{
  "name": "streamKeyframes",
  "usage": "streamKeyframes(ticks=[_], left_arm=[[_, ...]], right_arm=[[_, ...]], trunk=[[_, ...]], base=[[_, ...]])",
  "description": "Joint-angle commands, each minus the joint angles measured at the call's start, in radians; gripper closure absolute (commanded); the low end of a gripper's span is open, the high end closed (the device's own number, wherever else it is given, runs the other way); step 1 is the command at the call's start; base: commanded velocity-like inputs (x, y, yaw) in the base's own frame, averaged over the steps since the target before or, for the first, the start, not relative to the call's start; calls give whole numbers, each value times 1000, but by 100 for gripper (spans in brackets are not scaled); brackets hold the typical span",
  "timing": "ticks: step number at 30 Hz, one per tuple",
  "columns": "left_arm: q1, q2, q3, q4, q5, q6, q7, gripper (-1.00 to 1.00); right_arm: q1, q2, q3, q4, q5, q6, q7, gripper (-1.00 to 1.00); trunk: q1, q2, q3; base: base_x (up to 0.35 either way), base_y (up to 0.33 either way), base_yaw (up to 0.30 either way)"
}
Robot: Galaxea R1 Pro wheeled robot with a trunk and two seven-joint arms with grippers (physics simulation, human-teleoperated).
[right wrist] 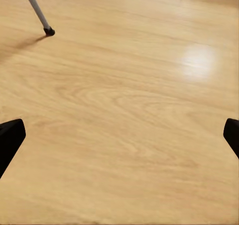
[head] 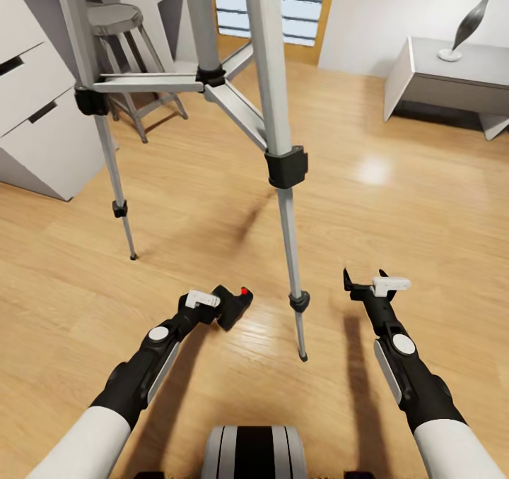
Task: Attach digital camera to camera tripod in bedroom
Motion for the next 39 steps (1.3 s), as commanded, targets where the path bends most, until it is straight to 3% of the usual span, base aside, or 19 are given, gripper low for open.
streamKeyframes(ticks=[1, 3, 10, 19, 23, 27, 32, 39], left_arm=[[0, -2, -2, 6, -1, 5, -2, -100], [-1, -15, -4, 45, -2, -9, -4, -100], [-1, -18, -5, 58, -2, -23, -11, -100], [-1, 4, -5, 57, 0, -61, -70, -100], [-1, 18, -3, 58, 4, -136, -117, -100], [-1, 38, 0, 61, 8, -302, -149, -100], [-1, 44, -2, 74, 9, -426, -157, -100], [-1, 39, -4, 138, 9, -477, -162, -100]], right_arm=[[0, 0, -1, 0, -2, -3, 4, -100], [0, 0, -3, 0, -2, -4, 5, -100], [0, 0, -1, 0, -2, -13, 11, -100], [0, 0, 3, 2, -1, -72, 41, -100], [0, 0, 3, 7, -1, -97, 47, -100], [0, 0, 1, 26, 0, -114, 50, -100], [0, 0, 0, 32, -1, -119, 50, -100], [0, 0, 1, 34, -1, -135, 48, -100]], trunk=[[0, 0, -5], [1, -1, -12], [4, -3, -39], [8, -5, -74], [10, -6, -90], [12, -7, -105], [14, -8, -124], [17, -9, -151]], base=[[0, 0, 0], [0, 0, 0], [0, 0, 0], [0, 0, 0], [0, 0, 0], [0, 0, 0], [0, 0, 0], [0, 0, 0]])
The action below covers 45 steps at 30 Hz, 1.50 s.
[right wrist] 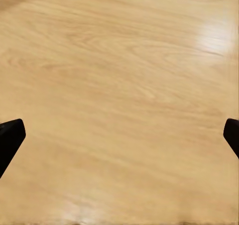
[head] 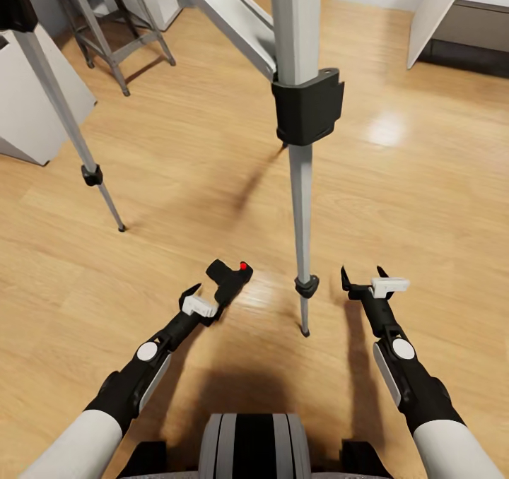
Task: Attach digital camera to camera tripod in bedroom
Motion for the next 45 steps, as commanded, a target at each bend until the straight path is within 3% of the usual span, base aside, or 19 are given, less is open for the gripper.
streamKeyframes(ticks=[1, 22, 34, 45], left_arm=[[-1, 1, -2, 3, 0, -5, 0, -100], [-1, -1, -4, 69, 0, -14, -2, -100], [-1, -2, -4, 79, 0, -17, -3, -100], [-1, -4, -4, 98, -1, -18, -3, -100]], right_arm=[[0, 0, -3, 1, -1, -4, 8, -100], [-1, 1, -5, -4, -2, -21, 6, -100], [-1, 0, -74, -25, -2, -116, 6, -100], [1, 2, -86, -36, -3, -140, 7, -100]], trunk=[[0, 0, -4], [10, -5, -86], [15, -8, -131], [17, -9, -131]], base=[[0, 0, 0], [0, 0, 0], [0, 0, 0], [0, 0, 0]])
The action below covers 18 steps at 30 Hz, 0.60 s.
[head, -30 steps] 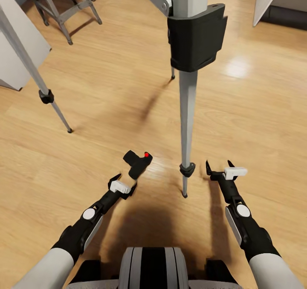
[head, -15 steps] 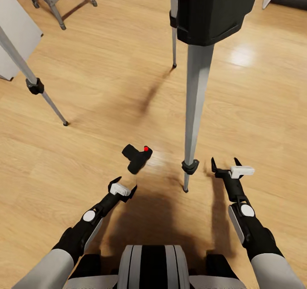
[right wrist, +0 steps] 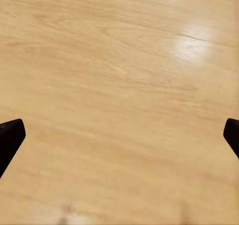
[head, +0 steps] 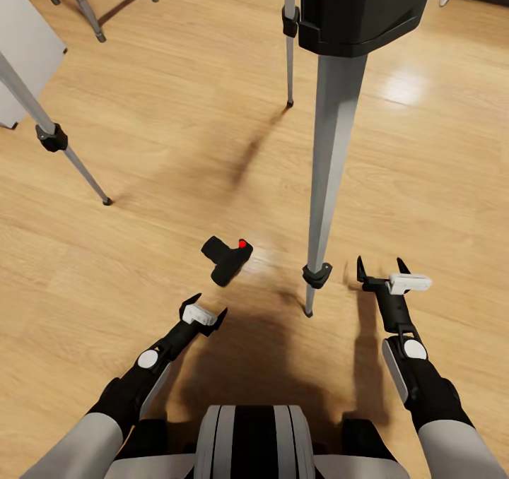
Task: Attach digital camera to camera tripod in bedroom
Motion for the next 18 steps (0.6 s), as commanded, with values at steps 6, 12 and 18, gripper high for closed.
streamKeyframes(ticks=[6, 12, 18], left_arm=[[0, -8, -3, 34, -3, 4, -4, -100], [0, -15, -12, 44, -5, 4, -4, -100], [0, -20, -31, 60, -6, 2, -7, -100]], right_arm=[[1, 1, -3, 0, -2, -4, 8, -100], [1, 1, -3, 0, -2, -4, 9, -100], [1, 1, -2, 0, -2, -3, 8, -100]], trunk=[[0, 0, 0], [0, 0, 0], [0, 0, 0]], base=[[0, 0, 0], [0, 0, 0], [0, 0, 0]])
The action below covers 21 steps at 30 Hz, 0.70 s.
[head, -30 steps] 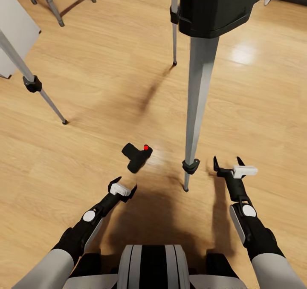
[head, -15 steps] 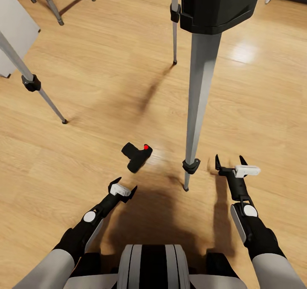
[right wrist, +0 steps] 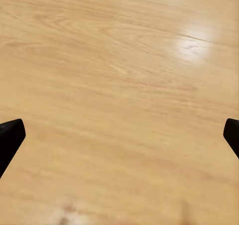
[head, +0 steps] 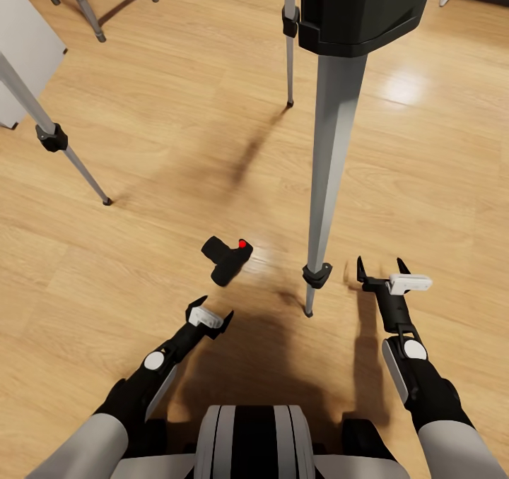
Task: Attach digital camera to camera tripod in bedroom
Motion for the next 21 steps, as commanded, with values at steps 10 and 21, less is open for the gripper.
streamKeyframes(ticks=[10, 21], left_arm=[[-1, -3, -10, 62, -5, -20, -5, -100], [-1, -2, 1, 22, -3, -22, -3, -100]], right_arm=[[0, 0, -2, 0, -2, -9, 9, -100], [-1, 0, -5, 0, -2, -79, 8, -100]], trunk=[[0, 0, 0], [0, 0, 0]], base=[[0, 0, 0], [0, 0, 0]])
